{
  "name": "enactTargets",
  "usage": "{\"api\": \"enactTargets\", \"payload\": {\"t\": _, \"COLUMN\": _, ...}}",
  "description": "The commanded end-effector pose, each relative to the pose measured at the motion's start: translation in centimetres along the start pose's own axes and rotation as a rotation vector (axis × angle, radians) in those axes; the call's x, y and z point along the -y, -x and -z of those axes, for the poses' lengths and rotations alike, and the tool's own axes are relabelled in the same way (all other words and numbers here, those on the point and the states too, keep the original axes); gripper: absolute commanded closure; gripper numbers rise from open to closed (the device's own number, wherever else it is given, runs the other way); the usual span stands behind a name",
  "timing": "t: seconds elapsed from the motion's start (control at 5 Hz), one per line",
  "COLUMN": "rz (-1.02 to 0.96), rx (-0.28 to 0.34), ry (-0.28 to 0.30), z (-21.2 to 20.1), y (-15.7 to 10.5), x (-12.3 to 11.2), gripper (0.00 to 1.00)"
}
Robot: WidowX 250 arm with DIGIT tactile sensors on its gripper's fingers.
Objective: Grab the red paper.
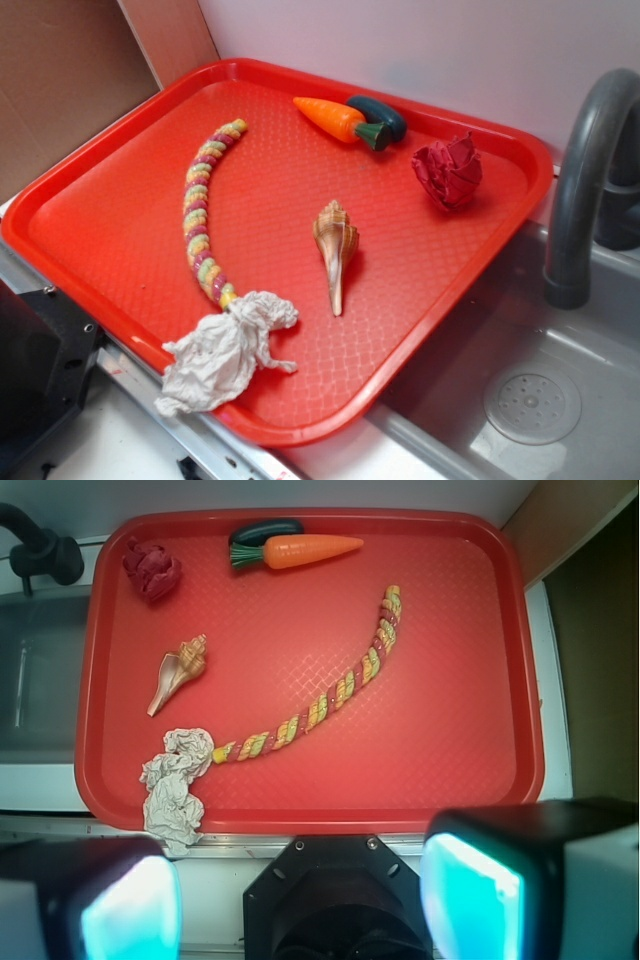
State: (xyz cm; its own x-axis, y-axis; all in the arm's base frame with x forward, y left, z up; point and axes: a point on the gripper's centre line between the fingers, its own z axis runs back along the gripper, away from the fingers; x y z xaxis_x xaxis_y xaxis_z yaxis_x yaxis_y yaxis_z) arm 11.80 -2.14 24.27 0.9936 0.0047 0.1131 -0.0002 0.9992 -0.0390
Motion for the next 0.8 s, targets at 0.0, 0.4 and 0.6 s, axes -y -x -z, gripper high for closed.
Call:
{"api": "enactTargets", "payload": {"t": 0.0, "rz": 0.000, "rx": 0.000, "ry": 0.000, "z": 0.0, "y": 0.0, "x": 0.0, "gripper": 0.00}}
{"api": "enactTargets", "payload": {"t": 0.4, "rz": 0.214, "rx": 0.032, "ry": -0.016, "z": 4.8, "y": -6.4, "x": 5.1, "gripper": 0.00}}
{"api": "enactTargets", "payload": {"t": 0.6, "rz": 0.253, "rx": 0.051, "ry": -0.063, "z": 8.4, "y": -9.0, "x": 6.8, "gripper": 0.00}}
